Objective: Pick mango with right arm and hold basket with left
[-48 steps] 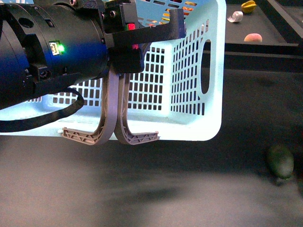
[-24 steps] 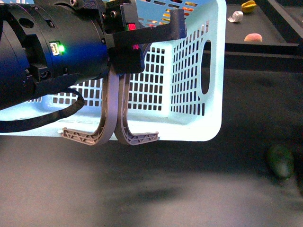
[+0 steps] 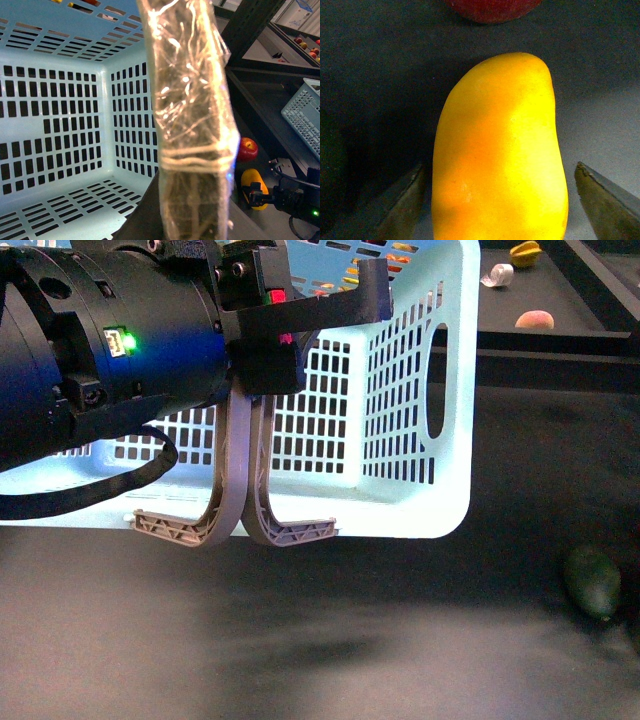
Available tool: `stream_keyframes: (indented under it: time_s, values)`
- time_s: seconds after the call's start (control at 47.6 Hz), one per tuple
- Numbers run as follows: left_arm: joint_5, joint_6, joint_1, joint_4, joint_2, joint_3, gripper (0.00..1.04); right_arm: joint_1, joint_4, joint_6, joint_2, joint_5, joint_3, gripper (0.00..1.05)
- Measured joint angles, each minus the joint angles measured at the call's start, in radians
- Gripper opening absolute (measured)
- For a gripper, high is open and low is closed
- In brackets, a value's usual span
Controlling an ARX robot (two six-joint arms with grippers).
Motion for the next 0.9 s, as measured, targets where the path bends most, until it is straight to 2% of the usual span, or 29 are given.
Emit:
stream_keyframes:
  time_s: [0.126, 0.231, 0.399, 0.567, 0.819, 0.903]
  values:
    - [0.000, 0.000, 0.000, 0.000, 0.000, 0.000, 0.08, -0.003, 0.000, 0.003, 0.000, -0.006, 0.000, 0.67]
    - [0.000, 0.000, 0.000, 0.000, 0.000, 0.000, 0.08, -0.008, 0.000, 0.010, -0.007, -0.021, -0.011, 0.60]
    - [0.000, 0.000, 0.000, 0.000, 0.000, 0.000, 0.08, -0.019, 0.005, 0.033, -0.104, -0.090, -0.100, 0.58]
    - [0.000, 0.000, 0.000, 0.000, 0.000, 0.000, 0.08, -0.014, 0.005, 0.058, -0.329, -0.195, -0.223, 0.58]
    - [0.000, 0.000, 0.000, 0.000, 0.000, 0.000, 0.08, 0.076, -0.060, 0.093, -0.655, -0.362, -0.381, 0.58]
    - [0.000, 0.000, 0.000, 0.000, 0.000, 0.000, 0.08, 0.152, -0.113, 0.143, -0.829, -0.441, -0.438, 0.58]
